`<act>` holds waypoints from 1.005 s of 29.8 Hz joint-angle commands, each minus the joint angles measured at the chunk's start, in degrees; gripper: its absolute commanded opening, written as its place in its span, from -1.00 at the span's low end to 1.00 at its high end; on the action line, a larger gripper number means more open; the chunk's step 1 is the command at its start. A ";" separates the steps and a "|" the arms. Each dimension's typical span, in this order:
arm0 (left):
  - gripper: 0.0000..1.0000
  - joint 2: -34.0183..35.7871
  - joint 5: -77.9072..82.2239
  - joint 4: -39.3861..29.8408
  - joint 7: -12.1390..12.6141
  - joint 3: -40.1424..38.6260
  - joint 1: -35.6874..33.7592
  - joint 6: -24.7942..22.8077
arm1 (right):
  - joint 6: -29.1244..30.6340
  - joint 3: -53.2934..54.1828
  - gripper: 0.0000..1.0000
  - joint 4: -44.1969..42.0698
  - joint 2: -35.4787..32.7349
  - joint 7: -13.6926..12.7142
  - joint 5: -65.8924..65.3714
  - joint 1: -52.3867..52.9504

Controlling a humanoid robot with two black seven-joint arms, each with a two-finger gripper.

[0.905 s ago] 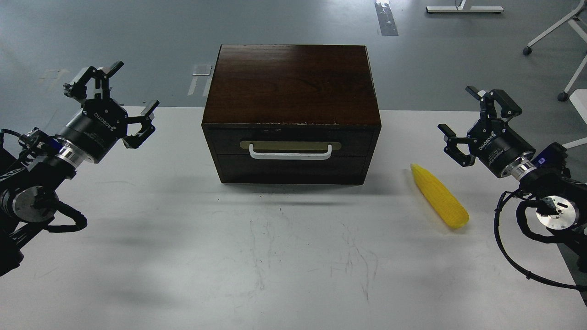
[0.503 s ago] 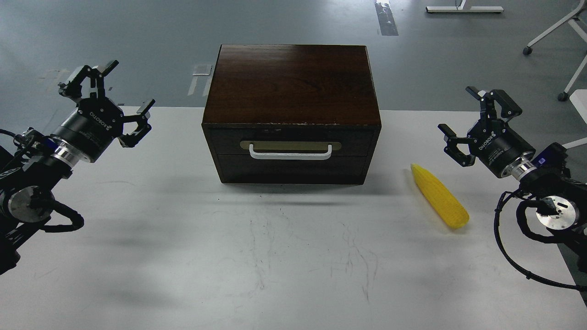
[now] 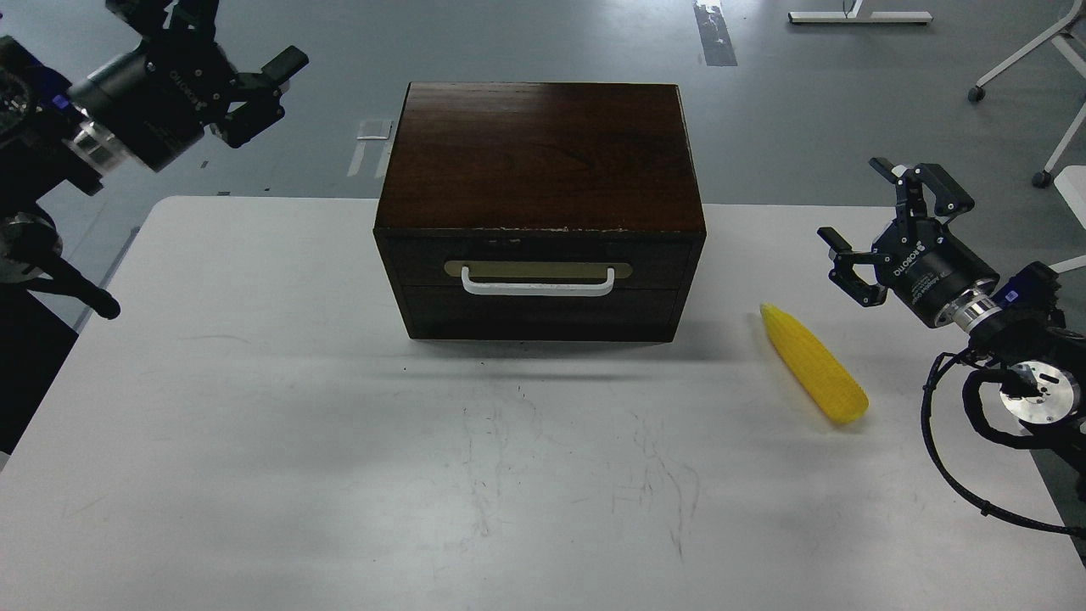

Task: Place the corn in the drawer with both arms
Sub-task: 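Move the left gripper toward the drawer's white handle, then hook the left gripper onto the white drawer handle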

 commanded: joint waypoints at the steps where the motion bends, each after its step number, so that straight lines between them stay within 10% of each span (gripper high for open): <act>1: 0.96 -1.26 16.50 -7.52 0.01 0.44 -5.10 0.02 | 0.00 0.06 1.00 0.01 -0.01 0.00 0.00 -0.01; 16: 0.96 -16.55 66.28 -12.91 0.01 23.54 -25.15 0.02 | 0.00 -0.02 1.00 -0.17 -0.09 0.00 -0.18 -0.10; 30: 0.96 -21.48 80.81 -7.12 0.01 35.77 -26.91 0.02 | 0.00 -0.02 1.00 -0.17 0.08 0.00 -0.18 -0.10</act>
